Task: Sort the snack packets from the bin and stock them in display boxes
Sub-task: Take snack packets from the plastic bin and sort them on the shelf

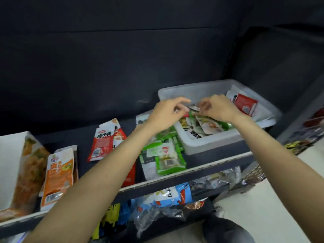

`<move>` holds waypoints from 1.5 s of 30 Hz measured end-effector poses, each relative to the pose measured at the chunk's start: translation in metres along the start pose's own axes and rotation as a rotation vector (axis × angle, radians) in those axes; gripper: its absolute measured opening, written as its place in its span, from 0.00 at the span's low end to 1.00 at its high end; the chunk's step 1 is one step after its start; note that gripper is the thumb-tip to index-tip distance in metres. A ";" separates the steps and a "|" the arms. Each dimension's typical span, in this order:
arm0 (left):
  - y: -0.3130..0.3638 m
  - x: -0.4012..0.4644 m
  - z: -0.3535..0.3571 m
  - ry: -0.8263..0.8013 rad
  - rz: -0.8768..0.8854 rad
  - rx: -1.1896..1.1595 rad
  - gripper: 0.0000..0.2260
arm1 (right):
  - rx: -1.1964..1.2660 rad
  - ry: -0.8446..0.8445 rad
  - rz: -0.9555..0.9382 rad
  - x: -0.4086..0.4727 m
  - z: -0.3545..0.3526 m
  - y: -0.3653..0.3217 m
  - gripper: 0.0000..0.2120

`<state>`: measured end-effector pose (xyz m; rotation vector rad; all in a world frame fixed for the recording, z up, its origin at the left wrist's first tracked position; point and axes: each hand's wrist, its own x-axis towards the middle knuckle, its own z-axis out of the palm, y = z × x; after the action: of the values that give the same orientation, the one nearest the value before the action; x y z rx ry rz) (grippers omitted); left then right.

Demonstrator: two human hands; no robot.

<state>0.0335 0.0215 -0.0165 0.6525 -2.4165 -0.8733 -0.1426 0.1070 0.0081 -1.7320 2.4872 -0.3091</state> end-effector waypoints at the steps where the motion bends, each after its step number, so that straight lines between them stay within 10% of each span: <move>1: 0.007 0.016 0.012 -0.106 -0.027 0.021 0.15 | -0.029 -0.038 0.044 0.001 0.001 0.019 0.14; 12: 0.011 0.075 0.095 -0.376 -0.371 0.361 0.46 | -0.051 -0.276 0.077 0.013 0.011 0.087 0.24; 22: 0.047 0.068 0.065 -0.042 -0.346 0.133 0.20 | 0.318 0.016 -0.022 -0.010 0.012 0.076 0.16; 30: 0.047 -0.049 -0.023 0.337 -0.124 -0.022 0.17 | 1.314 0.208 -0.055 -0.044 0.027 -0.053 0.17; 36: -0.019 -0.174 -0.064 0.521 -0.344 0.227 0.20 | 1.105 0.163 -0.170 -0.061 0.082 -0.180 0.16; 45: -0.072 -0.271 -0.087 0.329 -0.656 0.403 0.27 | 1.182 -0.271 -0.031 -0.056 0.159 -0.300 0.28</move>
<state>0.3113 0.0899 -0.0811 1.6600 -2.0955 -0.4381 0.1825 0.0417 -0.0837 -1.1463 1.4778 -1.1451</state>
